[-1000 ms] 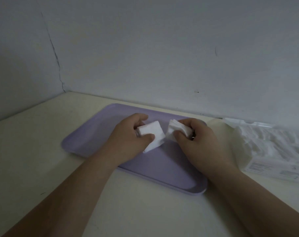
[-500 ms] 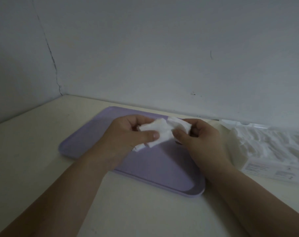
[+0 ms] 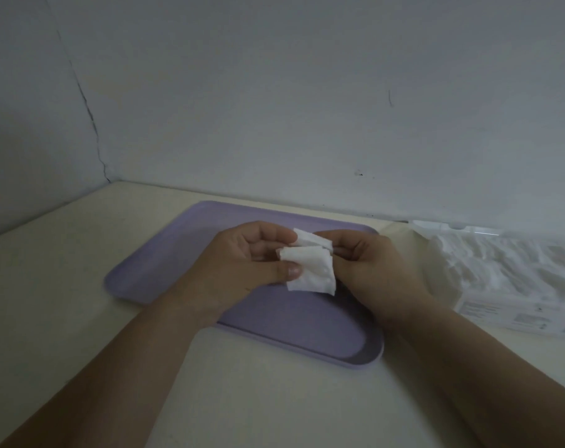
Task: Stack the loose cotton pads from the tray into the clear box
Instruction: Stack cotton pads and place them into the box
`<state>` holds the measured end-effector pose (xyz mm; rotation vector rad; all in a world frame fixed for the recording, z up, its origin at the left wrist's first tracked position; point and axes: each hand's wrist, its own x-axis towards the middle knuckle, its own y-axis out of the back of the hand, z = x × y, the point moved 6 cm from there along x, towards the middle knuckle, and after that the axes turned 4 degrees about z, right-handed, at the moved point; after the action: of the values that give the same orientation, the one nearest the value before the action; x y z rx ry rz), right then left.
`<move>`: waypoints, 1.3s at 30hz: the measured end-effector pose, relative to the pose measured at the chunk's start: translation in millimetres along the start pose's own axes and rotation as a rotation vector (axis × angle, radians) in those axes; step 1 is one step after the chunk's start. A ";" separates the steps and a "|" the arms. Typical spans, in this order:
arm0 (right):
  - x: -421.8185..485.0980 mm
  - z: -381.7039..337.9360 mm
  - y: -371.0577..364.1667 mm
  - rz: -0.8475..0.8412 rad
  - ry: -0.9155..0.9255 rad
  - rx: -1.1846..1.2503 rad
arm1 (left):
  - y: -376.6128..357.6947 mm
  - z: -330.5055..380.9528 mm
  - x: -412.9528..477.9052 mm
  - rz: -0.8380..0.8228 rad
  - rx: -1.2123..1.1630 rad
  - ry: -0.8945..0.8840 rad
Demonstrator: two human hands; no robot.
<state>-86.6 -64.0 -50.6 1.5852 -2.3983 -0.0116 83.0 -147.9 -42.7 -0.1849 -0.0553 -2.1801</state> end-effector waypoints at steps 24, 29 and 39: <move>-0.4 -11.7 -12.5 -0.075 0.091 -0.482 | -1.2 -4.2 2.0 0.045 0.473 -0.072; -2.2 -8.9 -17.3 -0.080 -0.036 -0.413 | -4.9 -4.6 1.9 0.020 0.480 -0.067; -9.8 -10.3 -25.7 -0.056 -0.053 -0.226 | -13.1 -8.2 1.4 -0.073 0.499 -0.101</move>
<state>-57.5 -64.0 -46.7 1.5632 -2.2957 -0.3270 70.6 -142.4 -50.3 -0.0073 -0.6639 -2.1548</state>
